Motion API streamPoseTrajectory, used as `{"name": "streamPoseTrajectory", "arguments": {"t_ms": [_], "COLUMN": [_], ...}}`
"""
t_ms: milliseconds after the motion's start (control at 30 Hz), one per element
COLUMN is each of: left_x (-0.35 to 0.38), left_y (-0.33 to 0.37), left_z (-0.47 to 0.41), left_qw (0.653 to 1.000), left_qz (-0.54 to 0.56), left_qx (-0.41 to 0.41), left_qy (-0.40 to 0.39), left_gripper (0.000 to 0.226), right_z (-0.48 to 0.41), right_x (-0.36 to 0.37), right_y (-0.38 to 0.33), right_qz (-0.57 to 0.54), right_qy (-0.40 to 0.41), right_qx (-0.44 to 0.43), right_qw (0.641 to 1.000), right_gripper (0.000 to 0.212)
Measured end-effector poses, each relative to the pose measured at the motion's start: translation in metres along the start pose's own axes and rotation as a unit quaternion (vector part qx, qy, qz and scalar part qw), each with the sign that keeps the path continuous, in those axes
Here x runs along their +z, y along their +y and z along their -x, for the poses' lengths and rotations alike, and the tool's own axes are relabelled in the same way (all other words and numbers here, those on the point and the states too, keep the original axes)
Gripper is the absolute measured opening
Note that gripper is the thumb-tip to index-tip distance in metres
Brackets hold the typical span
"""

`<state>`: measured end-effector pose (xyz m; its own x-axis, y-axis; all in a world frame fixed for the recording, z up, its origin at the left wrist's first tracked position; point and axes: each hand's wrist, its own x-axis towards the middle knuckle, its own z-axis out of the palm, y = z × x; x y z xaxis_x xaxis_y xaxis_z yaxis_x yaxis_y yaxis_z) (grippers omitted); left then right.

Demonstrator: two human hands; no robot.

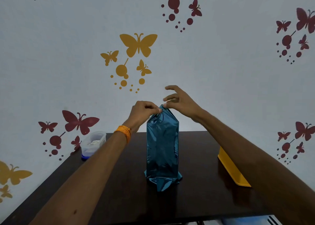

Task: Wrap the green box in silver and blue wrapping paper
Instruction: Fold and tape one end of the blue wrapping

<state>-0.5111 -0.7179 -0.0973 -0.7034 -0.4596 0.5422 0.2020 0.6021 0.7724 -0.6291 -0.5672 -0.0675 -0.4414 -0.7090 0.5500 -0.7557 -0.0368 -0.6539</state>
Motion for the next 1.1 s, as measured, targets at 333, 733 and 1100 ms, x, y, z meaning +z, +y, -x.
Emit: {"name": "streamPoseTrajectory", "arguments": {"t_ms": [333,733,1100], "left_x": [0.002,-0.007,-0.003], "left_y": [-0.008,-0.014,-0.008], "left_z": [-0.025,-0.035,-0.031], "left_qw": [0.975,0.963,0.965], "left_qz": [0.057,-0.001,-0.032], "left_qx": [-0.212,-0.235,-0.234], "left_qy": [-0.023,-0.135,-0.118], "left_gripper": [0.05,0.039,0.034], "right_z": [0.028,0.002,-0.006], "right_x": [0.014,0.023,0.031], "right_y": [0.055,0.043,0.052], "right_qz": [-0.182,-0.141,-0.165], "right_qy": [0.026,0.04,0.055], "right_qx": [0.185,0.251,0.271], "right_qw": [0.965,0.957,0.947], "right_gripper": [0.085,0.082,0.074]}}
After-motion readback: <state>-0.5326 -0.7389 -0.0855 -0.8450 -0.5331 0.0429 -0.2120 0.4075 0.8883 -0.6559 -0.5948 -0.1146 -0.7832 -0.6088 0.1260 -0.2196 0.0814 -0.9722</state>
